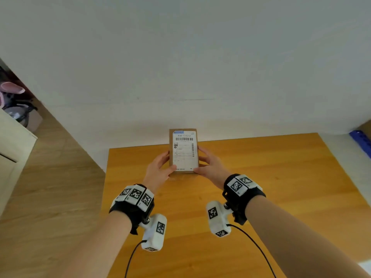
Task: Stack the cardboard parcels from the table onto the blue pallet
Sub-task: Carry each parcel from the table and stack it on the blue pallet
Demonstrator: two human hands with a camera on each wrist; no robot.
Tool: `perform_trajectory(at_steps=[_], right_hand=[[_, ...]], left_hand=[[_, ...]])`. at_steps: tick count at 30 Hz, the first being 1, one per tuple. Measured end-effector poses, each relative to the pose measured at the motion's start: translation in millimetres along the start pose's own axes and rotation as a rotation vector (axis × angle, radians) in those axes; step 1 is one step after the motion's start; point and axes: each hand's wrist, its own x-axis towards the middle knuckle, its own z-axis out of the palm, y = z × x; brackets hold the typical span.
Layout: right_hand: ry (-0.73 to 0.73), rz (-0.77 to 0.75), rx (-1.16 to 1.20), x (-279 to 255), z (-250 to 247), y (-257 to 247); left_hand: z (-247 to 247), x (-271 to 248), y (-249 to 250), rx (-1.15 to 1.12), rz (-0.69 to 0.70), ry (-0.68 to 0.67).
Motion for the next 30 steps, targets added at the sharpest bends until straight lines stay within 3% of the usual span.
perform_trajectory(at_steps=[7, 21, 30], right_hand=[[0.160, 0.006, 0.054, -74, -82, 28], [0.436, -0.088, 0.136, -280, -270, 95], [0.597, -0.143, 0.107, -377, -374, 120]], left_hand=[[95, -35, 12, 0.093, 0.092, -0.156], [330, -167, 32, 0.194, 0.239, -0.437], [455, -230, 60, 0.249, 0.354, -0.590]])
